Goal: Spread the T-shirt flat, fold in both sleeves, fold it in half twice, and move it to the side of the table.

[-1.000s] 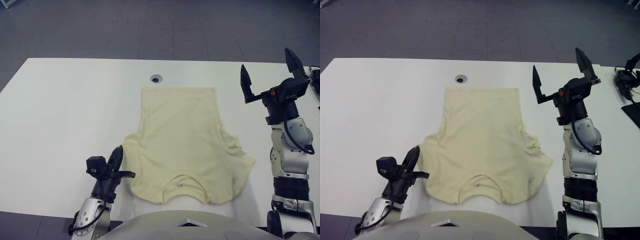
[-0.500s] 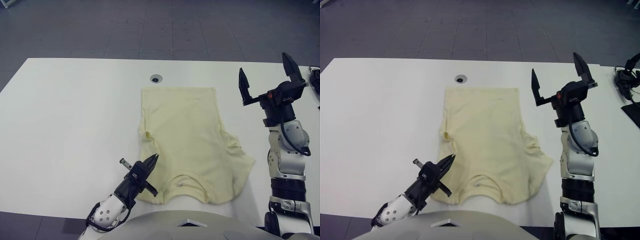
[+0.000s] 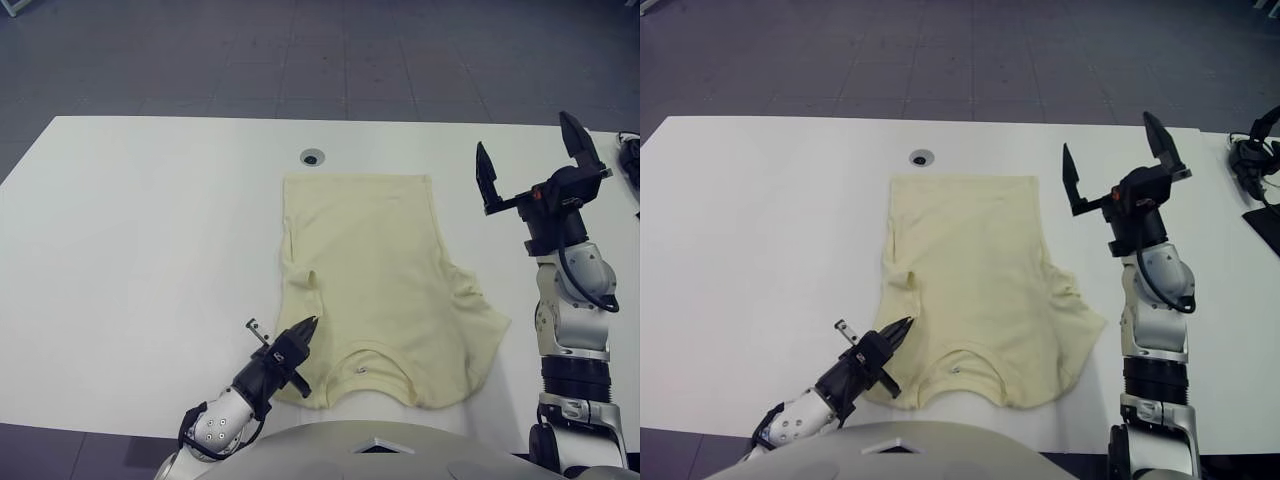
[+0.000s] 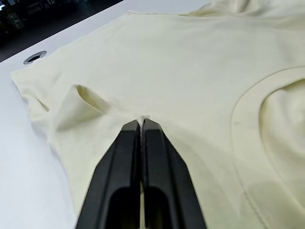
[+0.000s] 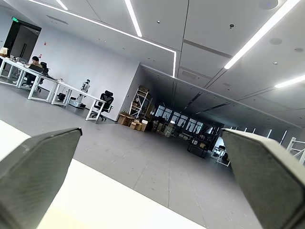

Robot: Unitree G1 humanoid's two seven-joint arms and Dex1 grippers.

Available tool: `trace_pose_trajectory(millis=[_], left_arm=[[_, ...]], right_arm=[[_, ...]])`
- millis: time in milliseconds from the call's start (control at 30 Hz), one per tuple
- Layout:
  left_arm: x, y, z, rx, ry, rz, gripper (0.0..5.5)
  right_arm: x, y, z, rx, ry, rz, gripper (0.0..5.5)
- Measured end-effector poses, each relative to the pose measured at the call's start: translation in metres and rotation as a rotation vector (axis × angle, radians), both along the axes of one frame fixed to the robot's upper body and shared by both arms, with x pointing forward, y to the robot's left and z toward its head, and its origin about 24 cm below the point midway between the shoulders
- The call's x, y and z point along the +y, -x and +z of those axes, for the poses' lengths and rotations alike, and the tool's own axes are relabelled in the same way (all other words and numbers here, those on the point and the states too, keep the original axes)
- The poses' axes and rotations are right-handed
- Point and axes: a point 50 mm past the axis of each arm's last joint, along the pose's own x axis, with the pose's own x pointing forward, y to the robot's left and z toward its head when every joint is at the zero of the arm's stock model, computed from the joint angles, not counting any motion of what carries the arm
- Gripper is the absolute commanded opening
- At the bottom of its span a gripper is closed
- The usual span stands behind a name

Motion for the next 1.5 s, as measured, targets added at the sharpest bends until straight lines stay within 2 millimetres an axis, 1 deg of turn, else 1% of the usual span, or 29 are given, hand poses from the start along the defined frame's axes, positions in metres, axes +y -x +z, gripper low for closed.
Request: trace_pose_trajectory(millis=[100,267,400,467,533,600,633,667,700,733,767,800,867,967,1000,1033,1100,1167,1267,1467,1500], left_arm=[[-0.001,0.001,0.001,0.007,0.012,-0.010,0.68],[-0.001,0.004,0.004,0.026,0.052,-0.022,1.55],[0.001,0.004,0.004,0.050,0.062,-0.030,2.26],[0.004,0.003,0.004,0.052,0.065,-0.018,2.66],[0.008,0.001,0.006,0.053,0.087,0.007,2.97],[0.015,-0.006,0.012,0.034,0.141,0.055,3.26],[0.021,-0.011,0.019,0.011,0.192,0.098,3.37],[0.028,-0.018,0.029,-0.032,0.252,0.151,3.55],[0.035,-0.024,0.039,-0.069,0.305,0.197,3.64],[0.043,-0.030,0.049,-0.109,0.362,0.240,3.85],[0.050,-0.034,0.057,-0.142,0.410,0.278,3.94],[0.059,-0.038,0.066,-0.173,0.473,0.325,4.17],[0.079,-0.044,0.080,-0.224,0.542,0.421,4.50],[0.102,-0.047,0.086,-0.269,0.528,0.531,5.00],[0.106,-0.047,0.086,-0.273,0.519,0.555,5.11],[0.108,-0.047,0.086,-0.273,0.512,0.568,5.33],[0.108,-0.048,0.086,-0.279,0.491,0.576,5.37],[0.107,-0.049,0.086,-0.282,0.476,0.576,5.40],[0.107,-0.049,0.085,-0.280,0.465,0.574,5.40],[0.103,-0.050,0.081,-0.269,0.430,0.565,5.40],[0.102,-0.050,0.080,-0.266,0.426,0.561,5.40]], right_arm=[[-0.001,0.001,-0.002,0.006,0.001,0.003,5.40],[-0.005,0.005,-0.005,0.021,-0.021,0.008,5.40],[-0.017,0.011,-0.009,0.071,-0.052,0.005,5.40],[-0.022,0.013,-0.013,0.119,-0.079,0.040,5.40],[-0.025,0.017,-0.020,0.187,-0.140,0.114,5.40],[-0.033,0.025,-0.029,0.284,-0.243,0.227,5.40],[-0.041,0.031,-0.035,0.350,-0.294,0.290,5.40],[-0.053,0.040,-0.045,0.432,-0.338,0.341,5.40],[-0.063,0.049,-0.052,0.492,-0.366,0.368,5.40],[-0.074,0.060,-0.059,0.554,-0.396,0.390,5.40],[-0.081,0.069,-0.064,0.601,-0.412,0.408,5.40],[-0.090,0.081,-0.070,0.663,-0.426,0.430,5.40],[-0.103,0.104,-0.081,0.773,-0.445,0.451,5.40],[-0.113,0.120,-0.088,0.885,-0.429,0.464,5.40],[-0.115,0.121,-0.089,0.912,-0.413,0.459,5.40],[-0.116,0.122,-0.090,0.931,-0.401,0.457,5.40],[-0.118,0.122,-0.096,0.992,-0.361,0.447,5.40],[-0.119,0.122,-0.103,1.029,-0.339,0.426,5.07],[-0.118,0.122,-0.107,1.055,-0.294,0.418,4.60],[-0.114,0.119,-0.108,1.067,-0.237,0.453,3.71],[-0.114,0.119,-0.109,1.068,-0.234,0.455,3.49]])
